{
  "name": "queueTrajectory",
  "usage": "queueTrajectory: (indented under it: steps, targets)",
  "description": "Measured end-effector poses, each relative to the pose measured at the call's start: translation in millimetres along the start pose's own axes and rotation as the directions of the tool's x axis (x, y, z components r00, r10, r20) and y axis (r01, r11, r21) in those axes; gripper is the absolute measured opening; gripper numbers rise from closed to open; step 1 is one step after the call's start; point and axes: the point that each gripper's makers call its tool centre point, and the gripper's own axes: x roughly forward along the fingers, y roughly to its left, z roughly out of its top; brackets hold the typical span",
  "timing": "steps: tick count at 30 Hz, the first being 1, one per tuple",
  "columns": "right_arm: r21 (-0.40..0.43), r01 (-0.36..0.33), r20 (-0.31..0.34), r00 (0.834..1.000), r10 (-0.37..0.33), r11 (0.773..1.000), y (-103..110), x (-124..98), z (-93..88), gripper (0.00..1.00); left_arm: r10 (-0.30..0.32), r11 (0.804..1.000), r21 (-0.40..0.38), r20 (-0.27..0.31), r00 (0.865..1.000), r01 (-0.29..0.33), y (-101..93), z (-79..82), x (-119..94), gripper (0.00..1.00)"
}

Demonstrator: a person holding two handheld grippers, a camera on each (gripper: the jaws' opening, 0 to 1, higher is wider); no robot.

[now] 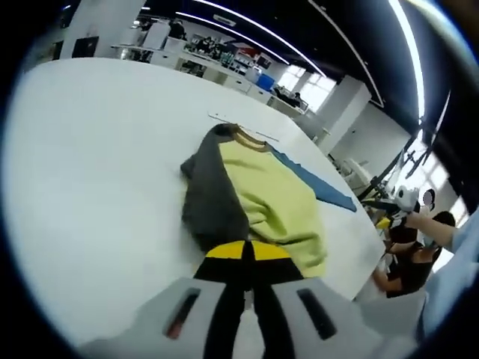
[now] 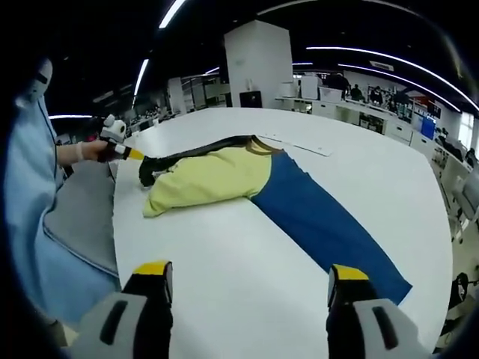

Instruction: Fold the garment on the visible template until the final outline fits inside the template.

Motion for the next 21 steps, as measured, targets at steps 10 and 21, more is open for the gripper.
queueTrajectory:
  steps: [10, 21]
  targets:
    - [-0.004, -0.005, -0.013, 1.000, 0.005, 1.000, 5, 1, 2.8, 0.85, 0.109, 0.987, 0.123, -0.042, 0.993, -0.103, 62.8, 27.1, -23, 0.00]
    - [-0.008, -0.005, -0.040, 0.999, 0.005, 1.000, 8, 3, 5.5, 0.85, 0.187, 0.971, 0.173, -0.103, 0.977, -0.167, 115.6, 31.9, -24, 0.00]
